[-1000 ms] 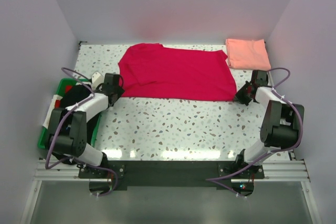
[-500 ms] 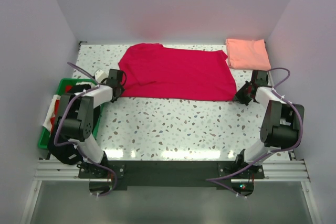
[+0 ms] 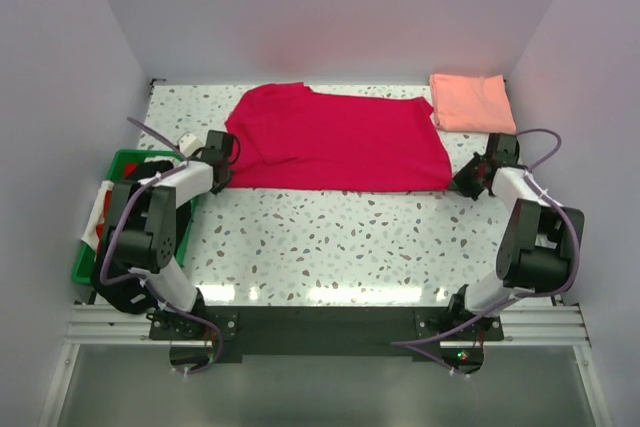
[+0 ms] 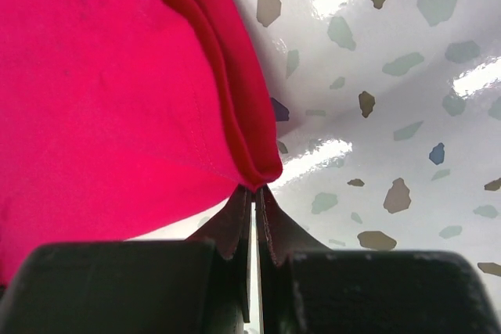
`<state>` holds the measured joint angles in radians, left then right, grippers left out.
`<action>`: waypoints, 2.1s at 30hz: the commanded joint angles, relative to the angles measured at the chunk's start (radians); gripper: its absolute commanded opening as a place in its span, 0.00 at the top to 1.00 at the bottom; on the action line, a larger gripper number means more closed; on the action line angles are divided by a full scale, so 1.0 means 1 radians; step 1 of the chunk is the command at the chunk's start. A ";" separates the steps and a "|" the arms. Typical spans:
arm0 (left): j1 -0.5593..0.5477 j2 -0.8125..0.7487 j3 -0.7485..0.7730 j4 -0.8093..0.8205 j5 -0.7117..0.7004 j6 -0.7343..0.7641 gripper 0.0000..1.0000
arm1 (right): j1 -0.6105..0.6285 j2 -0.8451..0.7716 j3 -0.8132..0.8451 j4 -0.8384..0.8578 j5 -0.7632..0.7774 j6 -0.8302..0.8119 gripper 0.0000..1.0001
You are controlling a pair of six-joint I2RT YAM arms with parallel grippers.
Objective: Fold and stack the t-shirts
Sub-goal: Fold the tshirt
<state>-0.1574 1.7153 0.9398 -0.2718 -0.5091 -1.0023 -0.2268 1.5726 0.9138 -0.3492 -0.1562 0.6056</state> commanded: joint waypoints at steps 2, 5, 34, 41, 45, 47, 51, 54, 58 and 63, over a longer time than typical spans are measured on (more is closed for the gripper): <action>0.009 -0.160 -0.041 -0.072 -0.040 0.004 1.00 | -0.037 -0.088 -0.019 -0.043 -0.046 -0.021 1.00; 0.009 -0.259 -0.125 -0.099 -0.037 -0.007 1.00 | -0.055 -0.131 -0.041 -0.095 -0.046 -0.029 1.00; 0.006 -0.915 -0.461 -0.084 0.257 0.073 0.38 | -0.109 -0.637 -0.276 -0.159 -0.278 -0.132 0.01; 0.005 -0.778 -0.328 0.017 0.466 0.183 0.40 | 0.494 -0.516 -0.112 -0.061 0.131 -0.046 0.12; 0.005 -0.761 -0.227 -0.003 0.488 0.237 0.40 | 0.754 -0.332 0.050 -0.016 0.285 -0.044 0.30; 0.005 -0.757 -0.167 -0.020 0.494 0.258 0.39 | 0.883 -0.249 0.117 0.018 0.352 -0.061 0.39; 0.005 -0.755 -0.070 -0.066 0.459 0.303 0.38 | 1.050 -0.004 0.342 0.044 0.418 -0.119 0.51; 0.007 -0.763 -0.032 -0.084 0.431 0.317 0.36 | 1.156 0.182 0.500 0.046 0.474 -0.174 0.56; 0.007 -0.770 -0.007 -0.098 0.426 0.320 0.35 | 1.265 0.424 0.693 0.012 0.506 -0.240 0.57; 0.009 -0.770 0.022 -0.107 0.414 0.324 0.34 | 1.316 0.575 0.850 -0.002 0.560 -0.308 0.57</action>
<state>-0.1570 0.9554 0.9081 -0.3752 -0.0753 -0.7116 1.0801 2.1124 1.6638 -0.3439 0.3161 0.3668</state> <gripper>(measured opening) 0.659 0.436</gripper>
